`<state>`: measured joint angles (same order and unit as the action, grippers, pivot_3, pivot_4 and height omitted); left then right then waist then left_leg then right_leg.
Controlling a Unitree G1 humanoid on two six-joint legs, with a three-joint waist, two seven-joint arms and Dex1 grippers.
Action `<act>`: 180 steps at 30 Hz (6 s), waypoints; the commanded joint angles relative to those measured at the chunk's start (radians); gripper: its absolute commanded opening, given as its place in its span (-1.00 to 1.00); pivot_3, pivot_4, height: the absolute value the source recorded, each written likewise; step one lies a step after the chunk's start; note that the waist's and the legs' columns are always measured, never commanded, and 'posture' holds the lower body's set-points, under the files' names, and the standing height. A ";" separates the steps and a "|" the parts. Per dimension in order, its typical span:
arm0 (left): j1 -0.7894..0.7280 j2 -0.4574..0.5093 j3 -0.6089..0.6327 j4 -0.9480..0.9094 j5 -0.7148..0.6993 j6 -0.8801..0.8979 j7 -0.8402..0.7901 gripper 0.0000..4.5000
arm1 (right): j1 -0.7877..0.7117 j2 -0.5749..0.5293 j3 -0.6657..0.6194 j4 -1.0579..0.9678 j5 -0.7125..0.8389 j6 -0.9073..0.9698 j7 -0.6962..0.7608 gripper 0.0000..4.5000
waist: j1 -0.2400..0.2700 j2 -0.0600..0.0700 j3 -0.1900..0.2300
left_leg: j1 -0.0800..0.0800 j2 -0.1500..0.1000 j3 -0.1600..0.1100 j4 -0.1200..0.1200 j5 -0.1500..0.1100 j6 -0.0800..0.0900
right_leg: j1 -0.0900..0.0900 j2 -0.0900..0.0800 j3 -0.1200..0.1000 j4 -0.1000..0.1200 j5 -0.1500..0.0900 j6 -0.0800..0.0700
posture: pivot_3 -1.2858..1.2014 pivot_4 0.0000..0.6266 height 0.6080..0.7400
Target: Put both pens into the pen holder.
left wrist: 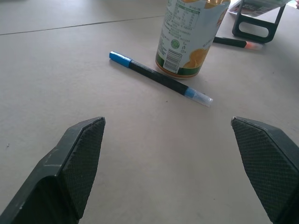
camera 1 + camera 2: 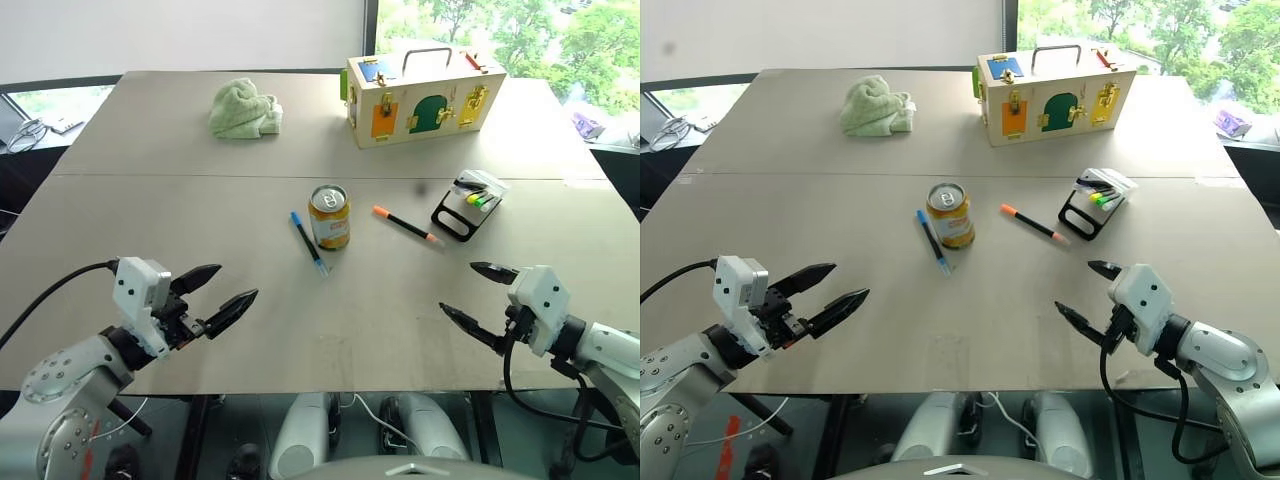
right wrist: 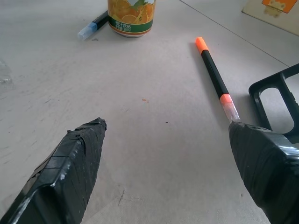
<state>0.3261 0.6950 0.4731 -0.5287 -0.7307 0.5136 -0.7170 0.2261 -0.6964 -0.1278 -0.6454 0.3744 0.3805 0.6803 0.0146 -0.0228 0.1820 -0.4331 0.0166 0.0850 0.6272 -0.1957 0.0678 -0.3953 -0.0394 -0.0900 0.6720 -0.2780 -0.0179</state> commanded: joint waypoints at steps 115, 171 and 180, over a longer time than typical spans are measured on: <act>-0.337 -0.039 0.202 -0.014 0.015 0.808 0.697 0.98 | -0.700 0.152 0.344 0.162 -0.028 0.540 -0.110 1.00 | -0.001 -0.004 -0.004 | 0.000 0.000 0.000 0.007 0.002 -0.002 | 0.002 -0.005 -0.008 0.007 0.003 0.003 | 0.03 -0.52 1.00; -0.391 -0.094 0.341 -0.051 0.143 0.545 0.397 0.98 | -0.717 0.180 0.344 0.180 -0.033 0.503 -0.102 1.00 | -0.021 -0.004 -0.002 | -0.003 0.000 0.000 0.003 0.002 -0.003 | -0.001 -0.008 -0.009 0.004 0.004 -0.001 | 0.03 -0.52 1.00; -0.387 -0.030 -0.007 -0.058 0.392 0.395 0.525 0.98 | -0.720 0.169 0.367 0.185 -0.070 0.479 -0.096 1.00 | -0.011 -0.005 -0.003 | -0.002 -0.001 0.001 0.004 0.002 -0.003 | 0.000 -0.006 -0.008 0.006 0.004 -0.001 | 0.03 -0.52 1.00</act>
<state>-0.0599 0.6387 0.4779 -0.5737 -0.3931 0.9632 -0.1937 -0.4865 -0.5249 0.2443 -0.4222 0.3100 0.8709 0.5818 0.0036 -0.0274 0.1794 -0.4349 0.0158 0.0862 0.6309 -0.1936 0.0650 -0.3957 -0.0458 -0.0984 0.6779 -0.2736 -0.0189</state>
